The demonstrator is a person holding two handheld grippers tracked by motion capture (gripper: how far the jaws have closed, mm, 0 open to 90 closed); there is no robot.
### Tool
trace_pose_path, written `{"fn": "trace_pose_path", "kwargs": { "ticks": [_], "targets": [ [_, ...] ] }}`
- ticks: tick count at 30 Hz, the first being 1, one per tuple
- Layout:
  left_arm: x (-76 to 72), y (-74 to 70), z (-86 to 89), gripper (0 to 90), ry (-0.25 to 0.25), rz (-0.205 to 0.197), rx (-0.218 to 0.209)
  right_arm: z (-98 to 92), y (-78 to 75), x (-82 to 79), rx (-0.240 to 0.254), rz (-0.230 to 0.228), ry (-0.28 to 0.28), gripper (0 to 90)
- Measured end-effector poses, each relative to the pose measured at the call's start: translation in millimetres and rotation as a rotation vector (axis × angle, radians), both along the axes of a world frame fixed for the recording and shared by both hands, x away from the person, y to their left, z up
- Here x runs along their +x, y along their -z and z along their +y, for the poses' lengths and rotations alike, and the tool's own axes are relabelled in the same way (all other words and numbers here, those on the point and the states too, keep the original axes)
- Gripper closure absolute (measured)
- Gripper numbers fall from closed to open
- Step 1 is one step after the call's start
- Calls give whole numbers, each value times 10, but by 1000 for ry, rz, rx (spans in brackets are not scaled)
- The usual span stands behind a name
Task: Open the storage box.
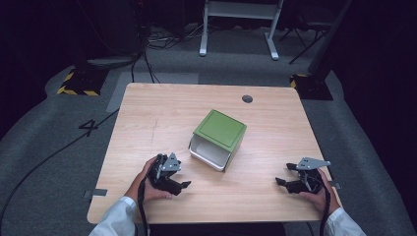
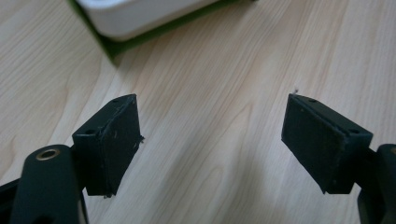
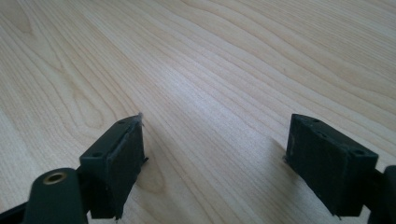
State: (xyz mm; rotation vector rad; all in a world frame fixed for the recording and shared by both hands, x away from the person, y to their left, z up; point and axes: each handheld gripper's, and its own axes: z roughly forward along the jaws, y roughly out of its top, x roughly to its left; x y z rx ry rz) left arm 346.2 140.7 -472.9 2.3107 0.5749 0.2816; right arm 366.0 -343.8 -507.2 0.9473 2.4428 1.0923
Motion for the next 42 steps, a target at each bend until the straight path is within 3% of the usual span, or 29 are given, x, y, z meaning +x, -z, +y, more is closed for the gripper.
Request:
{"fn": "trace_pose_path", "kwargs": {
  "ticks": [5, 14, 24, 34, 42],
  "targets": [
    [-21, -118, -167, 216, 41, -30, -22, 0, 0, 0, 0, 0, 0, 194],
    [-26, -265, -292, 216, 72, -63, -63, 0, 0, 0, 0, 0, 0, 194],
    [38, -313, -497, 226, 96, -78, -74, 0, 0, 0, 0, 0, 0, 194],
    [139, -296, -711, 224, 143, -63, -72, 0, 0, 0, 0, 0, 0, 194],
    [227, -244, -852, 246, 150, -36, -65, -1, 0, 0, 0, 0, 0, 194]
  ]
}}
